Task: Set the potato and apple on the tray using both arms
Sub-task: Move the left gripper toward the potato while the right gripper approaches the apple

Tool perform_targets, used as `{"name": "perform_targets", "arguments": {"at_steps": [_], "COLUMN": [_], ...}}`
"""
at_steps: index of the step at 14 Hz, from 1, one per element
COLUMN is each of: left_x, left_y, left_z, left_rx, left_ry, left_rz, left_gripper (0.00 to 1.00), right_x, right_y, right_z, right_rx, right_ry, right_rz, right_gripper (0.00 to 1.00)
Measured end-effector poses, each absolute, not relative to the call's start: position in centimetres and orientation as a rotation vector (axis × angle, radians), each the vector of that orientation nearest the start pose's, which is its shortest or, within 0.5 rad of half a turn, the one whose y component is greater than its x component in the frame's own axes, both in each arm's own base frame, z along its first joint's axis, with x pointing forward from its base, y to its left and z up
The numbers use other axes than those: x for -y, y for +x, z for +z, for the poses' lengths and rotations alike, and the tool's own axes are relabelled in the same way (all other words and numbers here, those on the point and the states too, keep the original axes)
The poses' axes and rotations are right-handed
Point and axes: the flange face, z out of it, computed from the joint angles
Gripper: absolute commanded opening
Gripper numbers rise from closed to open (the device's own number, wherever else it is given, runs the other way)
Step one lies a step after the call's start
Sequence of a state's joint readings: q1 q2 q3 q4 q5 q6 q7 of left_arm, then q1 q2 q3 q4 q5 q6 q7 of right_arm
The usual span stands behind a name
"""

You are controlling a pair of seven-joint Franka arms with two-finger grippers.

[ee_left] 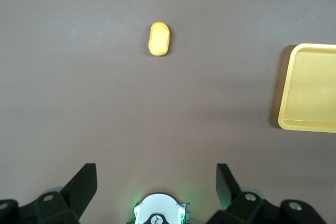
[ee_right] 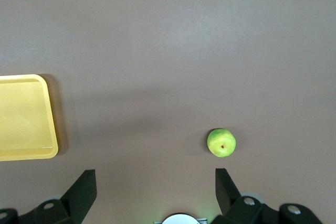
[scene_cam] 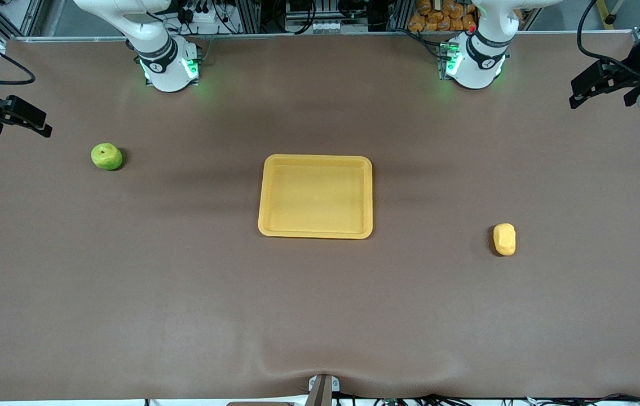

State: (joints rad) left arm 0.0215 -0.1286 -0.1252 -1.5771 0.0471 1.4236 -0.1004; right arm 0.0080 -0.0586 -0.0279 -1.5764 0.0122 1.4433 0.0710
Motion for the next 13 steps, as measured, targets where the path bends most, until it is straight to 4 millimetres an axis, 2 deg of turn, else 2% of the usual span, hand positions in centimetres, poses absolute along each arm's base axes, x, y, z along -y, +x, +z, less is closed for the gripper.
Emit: {"name": "perform_targets", "arguments": {"at_steps": [8,13], "left_x": [4.8,4.8], "left_y": [49.4,49.4], "left_z": [67.5,66.6], "left_rx": [0.04,0.045], "left_ry": [-3.081,-3.079], "left_rz": [0.047,0.1], "left_gripper": [1.0,1.0], "right_x": [0.9,1.0], "right_y": [52.4,52.9], "right_z": [64.2,63.1], "right_rx": [-0.14,-0.143], "right_ry": [-3.113,-3.113], "right_rz": [0.117,0.15], "right_gripper": [1.0,1.0]}}
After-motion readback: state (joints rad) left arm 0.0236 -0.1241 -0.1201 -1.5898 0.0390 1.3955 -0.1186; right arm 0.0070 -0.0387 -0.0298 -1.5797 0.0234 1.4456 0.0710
